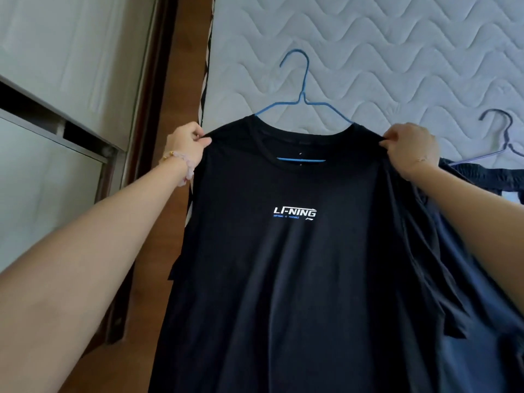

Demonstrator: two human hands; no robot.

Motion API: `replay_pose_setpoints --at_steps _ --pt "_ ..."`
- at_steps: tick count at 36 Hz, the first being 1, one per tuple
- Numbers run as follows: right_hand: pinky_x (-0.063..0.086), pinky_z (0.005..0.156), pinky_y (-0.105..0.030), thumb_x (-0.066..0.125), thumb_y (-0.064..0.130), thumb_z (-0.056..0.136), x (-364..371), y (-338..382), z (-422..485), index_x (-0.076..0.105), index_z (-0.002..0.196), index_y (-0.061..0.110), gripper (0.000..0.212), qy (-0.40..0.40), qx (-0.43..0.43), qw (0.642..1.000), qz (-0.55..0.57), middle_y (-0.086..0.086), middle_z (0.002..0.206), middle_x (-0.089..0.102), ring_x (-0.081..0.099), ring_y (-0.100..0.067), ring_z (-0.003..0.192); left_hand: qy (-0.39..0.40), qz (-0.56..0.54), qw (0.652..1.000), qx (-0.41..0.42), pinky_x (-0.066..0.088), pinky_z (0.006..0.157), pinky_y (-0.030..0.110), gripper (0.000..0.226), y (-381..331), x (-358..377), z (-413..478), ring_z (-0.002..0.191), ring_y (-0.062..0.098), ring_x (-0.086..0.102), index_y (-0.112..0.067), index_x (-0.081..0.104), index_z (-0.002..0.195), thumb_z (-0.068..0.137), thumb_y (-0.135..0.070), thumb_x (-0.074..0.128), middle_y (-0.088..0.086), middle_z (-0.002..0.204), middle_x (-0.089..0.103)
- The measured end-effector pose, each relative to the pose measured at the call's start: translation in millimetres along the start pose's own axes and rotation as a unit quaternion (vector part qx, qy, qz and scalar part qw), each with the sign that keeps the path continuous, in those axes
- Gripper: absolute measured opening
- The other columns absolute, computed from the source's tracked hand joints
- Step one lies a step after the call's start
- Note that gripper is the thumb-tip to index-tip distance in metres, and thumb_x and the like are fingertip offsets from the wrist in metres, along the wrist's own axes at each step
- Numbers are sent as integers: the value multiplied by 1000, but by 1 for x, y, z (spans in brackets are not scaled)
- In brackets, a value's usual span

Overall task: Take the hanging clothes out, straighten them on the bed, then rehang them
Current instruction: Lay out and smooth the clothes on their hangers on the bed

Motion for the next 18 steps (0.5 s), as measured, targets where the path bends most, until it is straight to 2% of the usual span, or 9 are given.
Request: replay_pose_setpoints --at_steps 4,6,8,11,16,18 --pt "44 100 -45 53 13 100 24 -14 -2 68 121 10 26 44 38 998 14 -23 130 63 56 -44 122 49 -25 998 -28 43 89 26 23 7 15 -4 109 23 58 -12 64 112 91 -18 56 7 114 65" --pt "45 100 -45 48 7 97 27 -15 -5 68 122 10 31 40 37 998 30 -22 130 63 57 -43 121 66 -66 995 -37 45 98 33 26 19 16 -14 111 21 58 -14 63 115 90 -18 55 6 118 64" --pt "45 101 -45 49 5 95 26 -12 -10 65 125 10 35 41 27 998 40 -20 132 62 57 -42 122 52 -93 993 -44 47 99 39 25 34 7 -25 110 21 59 -16 63 113 90 -18 55 5 115 64" --pt "44 103 -47 51 7 95 25 -3 -21 58 134 8 39 50 -4 998 40 -21 137 56 54 -42 124 48 -112 990 -71 47 99 41 22 65 -6 -48 110 19 57 -19 63 110 90 -19 55 1 111 62" --pt "41 108 -48 53 7 96 32 35 -48 53 140 8 44 57 -90 994 6 -20 141 53 47 -41 131 72 -104 987 -95 49 96 45 12 117 -14 -98 105 18 58 -34 62 89 87 -22 62 -9 99 61" --pt "39 111 -45 53 8 97 39 59 -60 52 142 9 45 65 -125 990 10 -16 144 53 46 -37 134 87 -99 986 -101 48 97 43 10 130 -10 -117 106 17 58 -28 64 95 85 -26 65 -8 101 62"
Point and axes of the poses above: each hand's wrist, its own z-axis towards the middle knuckle, its own x-axis out of the palm, y = z × x, the point moved 10 cm from there along z, towards the middle knuckle
